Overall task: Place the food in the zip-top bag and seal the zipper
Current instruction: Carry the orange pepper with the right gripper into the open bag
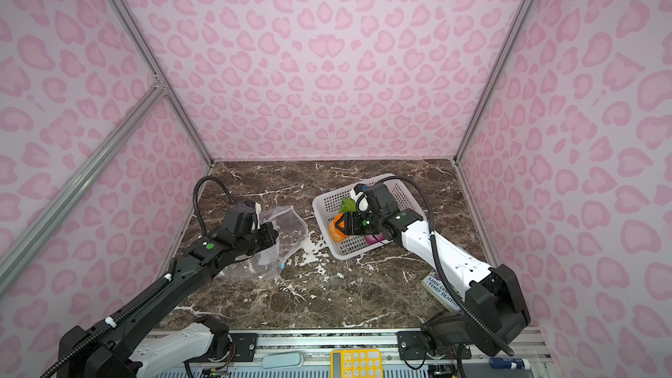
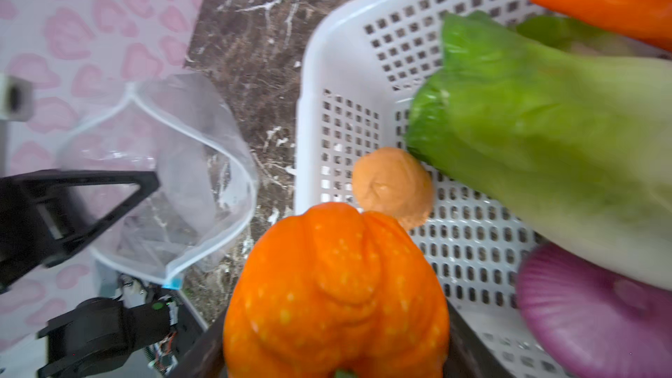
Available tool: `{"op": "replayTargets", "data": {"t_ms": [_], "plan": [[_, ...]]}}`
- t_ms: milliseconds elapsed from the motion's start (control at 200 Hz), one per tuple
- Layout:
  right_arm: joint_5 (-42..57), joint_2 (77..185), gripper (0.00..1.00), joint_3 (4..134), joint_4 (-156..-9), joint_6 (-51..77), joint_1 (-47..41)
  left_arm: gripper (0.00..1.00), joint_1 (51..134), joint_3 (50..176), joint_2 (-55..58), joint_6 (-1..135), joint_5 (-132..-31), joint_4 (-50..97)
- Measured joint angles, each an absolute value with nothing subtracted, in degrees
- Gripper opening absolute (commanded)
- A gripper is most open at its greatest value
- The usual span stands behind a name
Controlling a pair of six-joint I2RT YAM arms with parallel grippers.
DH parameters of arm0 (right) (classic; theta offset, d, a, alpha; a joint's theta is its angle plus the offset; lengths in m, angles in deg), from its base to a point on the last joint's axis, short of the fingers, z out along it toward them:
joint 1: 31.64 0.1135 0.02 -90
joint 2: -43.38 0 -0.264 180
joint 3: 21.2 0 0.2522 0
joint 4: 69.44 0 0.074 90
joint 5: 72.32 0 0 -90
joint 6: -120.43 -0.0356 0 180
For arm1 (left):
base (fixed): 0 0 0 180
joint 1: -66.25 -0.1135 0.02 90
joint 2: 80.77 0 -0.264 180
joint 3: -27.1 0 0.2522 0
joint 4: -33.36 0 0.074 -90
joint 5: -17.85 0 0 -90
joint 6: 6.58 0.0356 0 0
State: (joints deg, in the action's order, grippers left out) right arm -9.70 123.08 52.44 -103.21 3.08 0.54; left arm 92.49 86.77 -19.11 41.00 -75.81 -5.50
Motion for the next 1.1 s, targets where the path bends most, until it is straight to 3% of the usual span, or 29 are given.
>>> {"op": "replayTargets", "data": {"t_ms": [345,650,1100], "plan": [[-15.2,128.7,0.42,57.0,-91.8,1.0,11.6,0.03,92.5,87.8,-19.7,41.0,-81.5,-5.1],[-16.3,137.9,0.39,61.2,-87.6,0.0,15.1,0.03,92.5,88.5,-21.1,41.0,-85.0,-5.1],[2.0,147.3,0.42,68.9,-97.8,1.5,20.0,0.03,92.6,88.5,-23.5,40.3,-83.4,-5.7]]}}
